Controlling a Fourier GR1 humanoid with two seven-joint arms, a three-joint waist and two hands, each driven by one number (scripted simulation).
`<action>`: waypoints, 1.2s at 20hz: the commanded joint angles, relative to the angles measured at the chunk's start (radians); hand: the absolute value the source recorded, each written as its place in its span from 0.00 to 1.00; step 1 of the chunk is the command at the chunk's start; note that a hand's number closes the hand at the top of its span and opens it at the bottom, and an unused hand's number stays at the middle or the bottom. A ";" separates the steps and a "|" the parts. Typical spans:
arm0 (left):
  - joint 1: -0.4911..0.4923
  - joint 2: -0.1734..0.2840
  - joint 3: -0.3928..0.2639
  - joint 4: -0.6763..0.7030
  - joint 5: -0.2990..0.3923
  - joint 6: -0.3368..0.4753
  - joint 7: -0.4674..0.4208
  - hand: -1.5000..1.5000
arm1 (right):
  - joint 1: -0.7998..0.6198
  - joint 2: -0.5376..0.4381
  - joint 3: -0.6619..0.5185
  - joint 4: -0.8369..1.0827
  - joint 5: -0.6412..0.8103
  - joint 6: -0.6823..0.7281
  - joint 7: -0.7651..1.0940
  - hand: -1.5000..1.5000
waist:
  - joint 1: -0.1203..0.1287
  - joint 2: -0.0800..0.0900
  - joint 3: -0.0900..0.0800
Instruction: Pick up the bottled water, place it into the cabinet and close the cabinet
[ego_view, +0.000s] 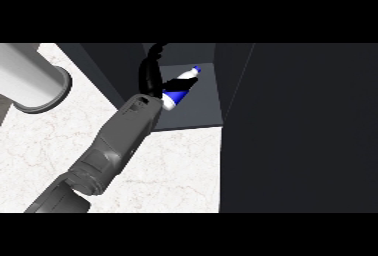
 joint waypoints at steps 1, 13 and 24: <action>-0.025 0.009 0.023 0.001 0.005 -0.073 -0.050 0.00 | 0.031 0.002 0.030 -0.081 -0.028 0.003 0.034 0.00 | 0.005 -0.003 -0.001; 0.027 -0.026 0.171 -0.174 0.173 -0.385 -0.305 1.00 | 0.019 -0.014 -0.004 -0.114 -0.053 0.033 0.056 0.00 | 0.024 -0.013 -0.001; 0.209 -0.026 -0.038 -0.452 0.332 -0.541 -0.210 1.00 | 0.004 0.009 0.103 -0.139 0.056 -0.019 0.116 0.00 | 0.050 -0.031 -0.002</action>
